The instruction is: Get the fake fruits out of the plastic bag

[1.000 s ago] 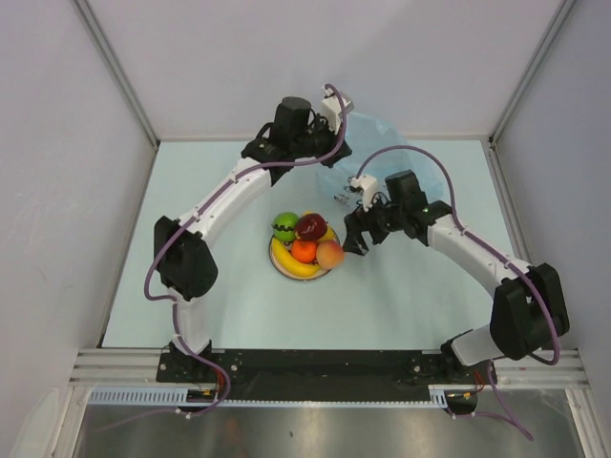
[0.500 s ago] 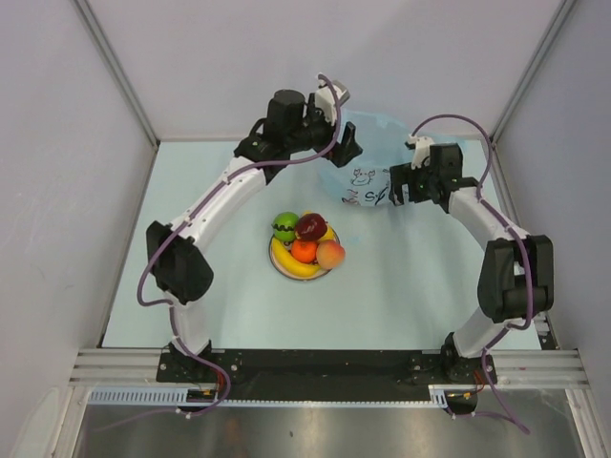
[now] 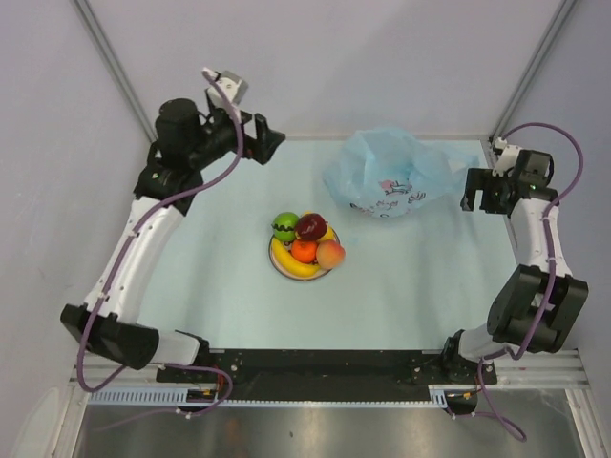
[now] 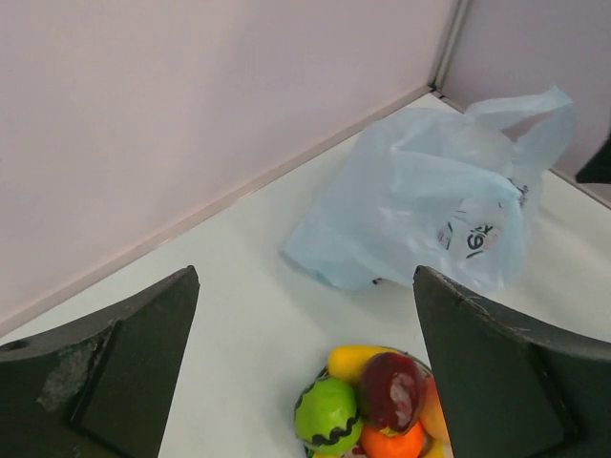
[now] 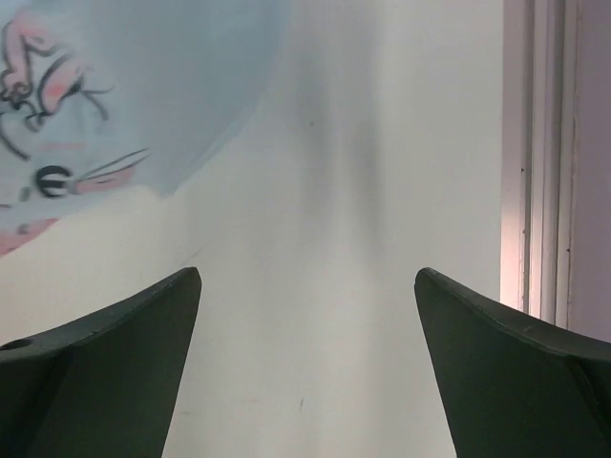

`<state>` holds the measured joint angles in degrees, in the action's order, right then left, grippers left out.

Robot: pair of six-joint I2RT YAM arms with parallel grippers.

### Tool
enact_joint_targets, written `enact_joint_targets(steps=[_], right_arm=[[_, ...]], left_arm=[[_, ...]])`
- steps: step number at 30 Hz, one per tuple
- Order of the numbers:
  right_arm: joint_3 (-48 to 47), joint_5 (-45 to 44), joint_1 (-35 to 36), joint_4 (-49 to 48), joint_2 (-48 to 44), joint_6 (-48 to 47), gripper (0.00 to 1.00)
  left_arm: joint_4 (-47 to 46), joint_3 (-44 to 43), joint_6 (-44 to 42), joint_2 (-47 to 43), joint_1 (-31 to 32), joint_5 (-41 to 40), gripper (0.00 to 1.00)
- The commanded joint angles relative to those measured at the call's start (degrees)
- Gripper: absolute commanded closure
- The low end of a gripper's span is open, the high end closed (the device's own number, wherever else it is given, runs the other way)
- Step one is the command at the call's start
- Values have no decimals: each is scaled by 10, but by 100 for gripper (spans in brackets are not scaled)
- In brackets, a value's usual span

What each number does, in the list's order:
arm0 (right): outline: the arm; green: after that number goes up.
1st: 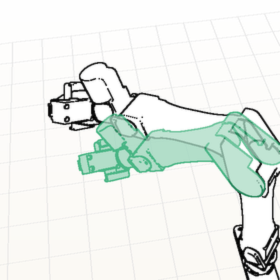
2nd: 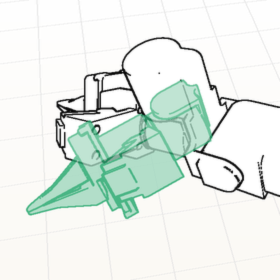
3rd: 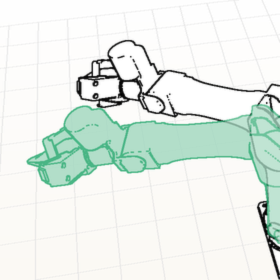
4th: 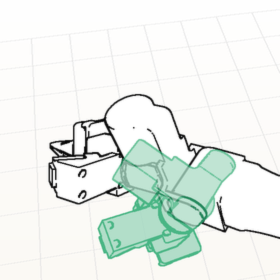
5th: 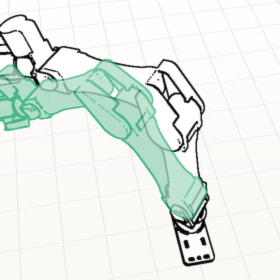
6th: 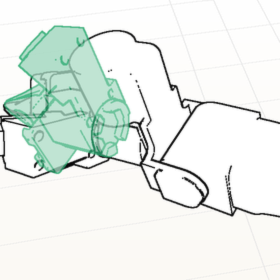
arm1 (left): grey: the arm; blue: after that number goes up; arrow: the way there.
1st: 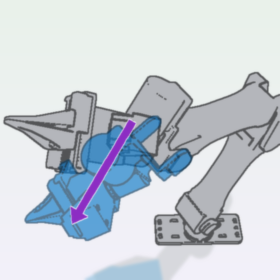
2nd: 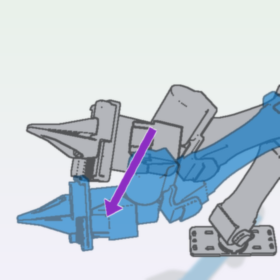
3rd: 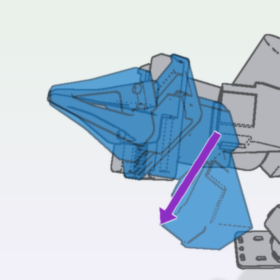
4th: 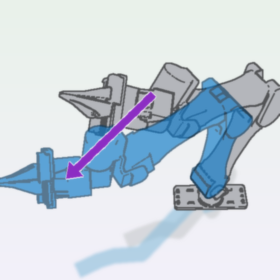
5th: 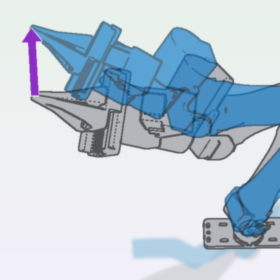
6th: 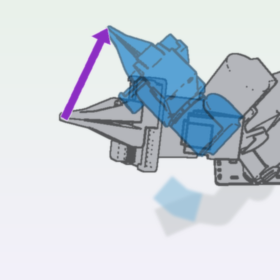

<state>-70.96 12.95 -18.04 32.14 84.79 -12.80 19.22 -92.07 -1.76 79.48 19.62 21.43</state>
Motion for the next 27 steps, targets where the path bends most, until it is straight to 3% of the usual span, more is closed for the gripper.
enact_joint_targets(steps=[1,7,12,27], right_arm=[[-40,55,3,43,-91,0,0],[-54,-26,49,28,-151,70,0],[-55,-127,156,21,-172,89,0],[-152,-157,237,-17,-133,115,1]], left_arm=[[5,82,30,-44,-44,3,0],[-9,198,53,-79,-92,-7,0],[-15,248,53,-93,-101,-42,0],[-8,297,49,-150,-154,-74,0]])
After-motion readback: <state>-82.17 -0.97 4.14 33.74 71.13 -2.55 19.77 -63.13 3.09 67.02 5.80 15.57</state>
